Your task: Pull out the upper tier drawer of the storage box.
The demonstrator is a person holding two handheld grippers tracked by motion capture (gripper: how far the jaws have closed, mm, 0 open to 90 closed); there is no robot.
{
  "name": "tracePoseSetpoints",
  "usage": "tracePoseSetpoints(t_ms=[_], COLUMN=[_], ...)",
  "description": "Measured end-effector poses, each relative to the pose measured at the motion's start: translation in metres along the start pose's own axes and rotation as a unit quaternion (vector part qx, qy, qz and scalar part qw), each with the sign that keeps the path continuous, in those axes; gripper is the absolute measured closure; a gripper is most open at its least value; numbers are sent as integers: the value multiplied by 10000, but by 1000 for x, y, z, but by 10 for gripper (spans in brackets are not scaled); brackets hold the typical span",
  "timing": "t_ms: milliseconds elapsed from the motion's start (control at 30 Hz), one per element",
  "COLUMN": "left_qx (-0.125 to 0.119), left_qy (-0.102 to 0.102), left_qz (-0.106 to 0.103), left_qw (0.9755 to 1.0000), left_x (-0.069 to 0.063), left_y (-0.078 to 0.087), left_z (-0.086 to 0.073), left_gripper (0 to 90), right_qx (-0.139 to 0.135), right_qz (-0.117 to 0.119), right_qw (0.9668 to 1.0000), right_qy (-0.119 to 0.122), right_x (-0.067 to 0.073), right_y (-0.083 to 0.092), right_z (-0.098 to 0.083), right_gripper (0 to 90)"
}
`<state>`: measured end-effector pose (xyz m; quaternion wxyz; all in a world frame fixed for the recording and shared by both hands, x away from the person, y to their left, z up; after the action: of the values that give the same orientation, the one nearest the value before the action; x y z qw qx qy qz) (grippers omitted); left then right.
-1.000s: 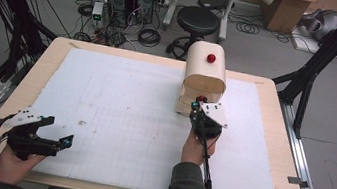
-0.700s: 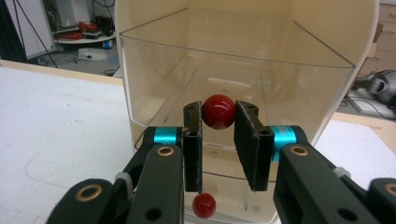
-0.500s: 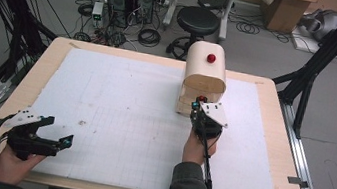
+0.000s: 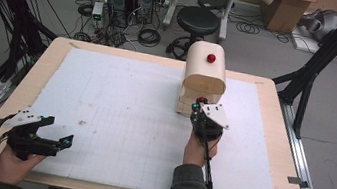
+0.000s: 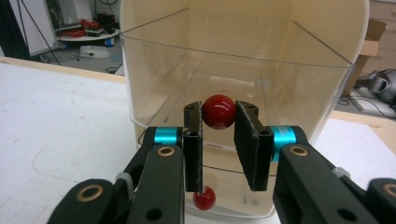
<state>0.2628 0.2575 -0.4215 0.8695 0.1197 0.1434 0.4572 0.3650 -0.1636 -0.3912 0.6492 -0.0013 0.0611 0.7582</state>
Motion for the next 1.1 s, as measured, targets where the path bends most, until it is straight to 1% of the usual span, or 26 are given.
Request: tracePoseSetpoints(t_ms=[267,567,1000,1033,1100], left_qx=[9,10,26,17,23], left_qy=[0,-4,-22,-10,-14], left_qz=[-5,1,6,7,8], left_qw=[10000,10000,10000,10000,10000], left_x=[0,0,0,-1,-1], left_y=[-1,0,0,-1,-1], left_z=[0,0,0,0,0], left_gripper=[17,17,17,18,18], right_qx=[-8,-32,-47,-65,-72], right_qz=[40,57,122,115,121], right_qw=[10000,10000,9998,9998,9998], right_qy=[-42,-73,-154,-122,-140], right_x=[0,0,2,2,2], right_y=[7,14,28,29,31], right_z=[2,-1,-2,-2,-2], right_gripper=[734,735,734,734,734])
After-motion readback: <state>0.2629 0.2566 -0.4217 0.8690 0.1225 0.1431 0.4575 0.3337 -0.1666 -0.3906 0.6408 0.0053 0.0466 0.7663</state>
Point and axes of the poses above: each handheld gripper's, and its own axes: y roughly backward along the jaws, z roughly out of its top, x roughly to its left, the point moved 4 cm from there along -y, roughly forward along the jaws, and after that the axes turned 9 degrees about -x, right-handed, at the moved point
